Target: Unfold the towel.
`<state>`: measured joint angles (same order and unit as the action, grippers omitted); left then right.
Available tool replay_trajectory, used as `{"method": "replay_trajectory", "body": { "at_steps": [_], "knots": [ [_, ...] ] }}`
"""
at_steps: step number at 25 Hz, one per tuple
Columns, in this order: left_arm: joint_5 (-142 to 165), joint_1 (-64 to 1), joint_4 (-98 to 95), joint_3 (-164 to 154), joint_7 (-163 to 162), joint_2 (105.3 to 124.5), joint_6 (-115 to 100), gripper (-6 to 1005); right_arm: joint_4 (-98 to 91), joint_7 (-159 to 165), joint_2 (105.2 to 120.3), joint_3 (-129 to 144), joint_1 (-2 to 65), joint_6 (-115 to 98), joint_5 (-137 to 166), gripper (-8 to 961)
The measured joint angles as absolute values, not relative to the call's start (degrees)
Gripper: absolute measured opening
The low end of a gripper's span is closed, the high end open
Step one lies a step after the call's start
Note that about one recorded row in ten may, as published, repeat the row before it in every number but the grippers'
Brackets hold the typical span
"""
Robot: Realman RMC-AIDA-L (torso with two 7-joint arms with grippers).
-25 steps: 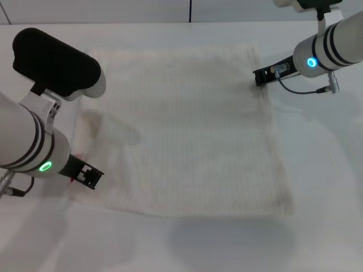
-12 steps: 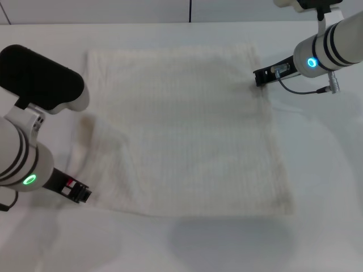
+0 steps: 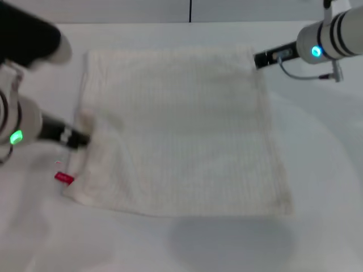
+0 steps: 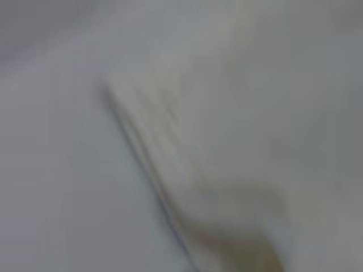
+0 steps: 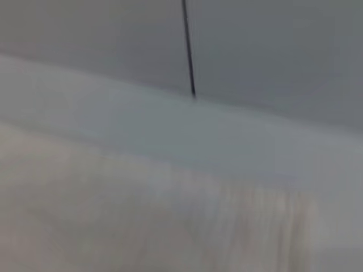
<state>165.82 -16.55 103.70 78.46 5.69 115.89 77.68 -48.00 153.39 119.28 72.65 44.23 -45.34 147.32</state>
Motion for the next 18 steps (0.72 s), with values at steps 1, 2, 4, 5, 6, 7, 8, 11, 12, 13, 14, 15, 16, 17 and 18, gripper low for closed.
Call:
{"method": "replay_trajectory", "body": {
  "at_steps": [1,2,4,5,6,7,8,11,12,13,14,15,16,17,18],
  "knots": [
    [165.82,-16.55,103.70,78.46,5.69,115.89,77.68,520,-48.00,153.39,119.28,72.65,44.23,-45.34,147.32,2],
    [165.92,-16.32,103.55,79.90,7.26,116.03,74.54,520,-55.66,153.22,119.37,76.78,39.83,-43.79,145.68,2],
    [165.89,-14.88,103.50,83.14,11.26,116.89,66.31,519,-59.34,153.18,119.30,78.98,37.71,-42.16,144.75,3],
    [165.88,-12.06,103.75,85.06,15.11,117.86,56.16,519,-68.48,152.99,119.16,85.44,30.80,-36.15,143.13,3],
    [165.88,-12.06,103.75,85.06,15.11,117.86,56.16,520,-68.48,152.99,119.16,85.44,30.80,-36.15,143.13,3],
    [165.79,-10.23,103.82,85.34,16.98,118.15,49.16,521,-72.35,152.86,119.14,88.00,27.79,-32.99,142.76,3],
    [165.79,-10.23,103.82,85.34,16.98,118.15,49.16,521,-74.95,152.79,119.12,89.85,25.54,-30.20,142.69,3],
    [165.65,-2.65,101.80,84.46,19.71,118.35,20.98,524,-81.80,152.70,119.12,97.59,16.93,-17.51,142.70,4],
    [165.62,-1.44,100.73,84.47,19.72,118.41,15.83,524,-82.82,152.56,119.15,100.35,14.36,-12.62,142.78,4],
    [165.58,0.16,98.99,84.49,19.71,118.49,9.03,525,-82.98,152.25,119.16,102.81,12.29,-7.62,142.95,4],
    [165.32,1.95,96.31,84.37,19.56,118.57,0.90,526,-82.36,151.89,119.18,105.86,10.06,-0.74,143.62,4],
    [164.45,3.93,92.26,84.03,19.12,118.62,-10.52,528,-78.68,151.56,119.29,111.67,6.37,14.42,146.06,4],
    [163.70,4.83,89.94,83.82,18.73,118.63,-16.17,531,-78.68,151.56,119.29,111.67,6.37,14.42,146.06,4],
    [162.85,5.34,87.69,83.58,18.26,118.62,-20.85,533,-72.55,152.29,119.37,116.52,4.49,29.82,148.22,5],
    [161.35,6.16,84.02,83.21,17.36,118.59,-28.65,536,-72.55,152.29,119.37,116.52,4.49,29.82,148.22,5]
  ]
}}
